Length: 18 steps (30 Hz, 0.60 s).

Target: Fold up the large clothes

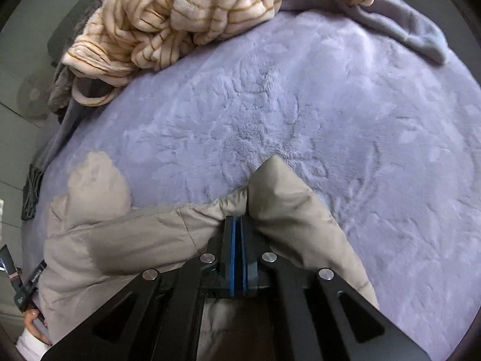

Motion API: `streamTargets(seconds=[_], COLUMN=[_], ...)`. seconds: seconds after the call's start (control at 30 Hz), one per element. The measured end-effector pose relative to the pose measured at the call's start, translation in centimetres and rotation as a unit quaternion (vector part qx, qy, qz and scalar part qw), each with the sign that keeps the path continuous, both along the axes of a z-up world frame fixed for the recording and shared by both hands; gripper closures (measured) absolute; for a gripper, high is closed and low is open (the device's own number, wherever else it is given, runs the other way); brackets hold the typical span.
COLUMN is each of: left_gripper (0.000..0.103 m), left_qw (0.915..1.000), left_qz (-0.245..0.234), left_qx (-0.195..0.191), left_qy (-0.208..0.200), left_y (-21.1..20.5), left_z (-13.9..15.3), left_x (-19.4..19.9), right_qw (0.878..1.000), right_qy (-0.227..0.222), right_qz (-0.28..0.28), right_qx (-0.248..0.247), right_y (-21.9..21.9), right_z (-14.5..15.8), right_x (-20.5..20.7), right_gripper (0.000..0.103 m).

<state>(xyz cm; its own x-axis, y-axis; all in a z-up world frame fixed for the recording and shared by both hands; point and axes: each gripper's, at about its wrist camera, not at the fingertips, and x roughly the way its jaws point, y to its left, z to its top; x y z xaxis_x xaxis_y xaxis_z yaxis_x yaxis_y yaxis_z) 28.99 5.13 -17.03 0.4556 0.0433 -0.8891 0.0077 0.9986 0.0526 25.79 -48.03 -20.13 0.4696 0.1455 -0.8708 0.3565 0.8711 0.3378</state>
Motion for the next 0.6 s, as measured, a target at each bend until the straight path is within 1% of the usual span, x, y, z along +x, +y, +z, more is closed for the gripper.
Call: streamTargets(seconds=[0.1, 0.2, 0.23, 0.27, 0.3, 0.33, 0.4, 0.43, 0.5, 0.6], left_gripper=[0.039, 0.039, 0.025, 0.008, 0.005, 0.005, 0.004, 0.004, 0.000, 0.000], left_qw=[0.9999, 0.9997, 0.9997, 0.9997, 0.9997, 0.9998, 0.9996, 0.9996, 0.9996, 0.9995], left_qz=[-0.012, -0.022, -0.023, -0.022, -0.021, -0.022, -0.026, -0.026, -0.025, -0.024], left_qx=[0.006, 0.005, 0.005, 0.007, 0.006, 0.000, -0.012, -0.014, -0.016, -0.020], left_qy=[0.000, 0.005, 0.006, 0.006, 0.002, -0.004, -0.005, -0.004, -0.003, 0.001], left_y=[0.1, 0.3, 0.3, 0.3, 0.4, 0.4, 0.5, 0.5, 0.4, 0.4], left_z=[1.6, 2.7, 3.0, 3.4, 3.8, 4.4, 5.0, 5.3, 5.7, 6.3], left_x=[-1.8, -3.6, -4.2, -4.8, -5.5, -6.4, -7.6, -8.3, -9.5, -11.3], right_qw=[1.000, 0.999, 0.999, 0.999, 0.999, 0.998, 0.998, 0.997, 0.997, 0.996], right_qy=[-0.009, -0.021, -0.024, -0.025, -0.027, -0.030, -0.030, -0.031, -0.030, -0.027], right_qz=[-0.001, -0.011, -0.014, -0.014, -0.014, -0.015, -0.015, -0.016, -0.016, -0.020], right_qx=[0.006, 0.026, 0.034, 0.038, 0.041, 0.046, 0.057, 0.064, 0.072, 0.086], right_y=[0.0, 0.0, 0.2, 0.5, 0.7, 1.0, 1.5, 1.9, 2.3, 2.9], right_z=[1.6, 3.0, 3.4, 3.7, 4.0, 4.4, 4.7, 4.9, 5.2, 5.5], right_x=[-1.6, -3.8, -4.6, -5.0, -5.7, -6.6, -7.7, -8.6, -10.1, -12.6], right_gripper=[0.099, 0.099, 0.099, 0.099, 0.099, 0.098, 0.098, 0.098, 0.098, 0.096])
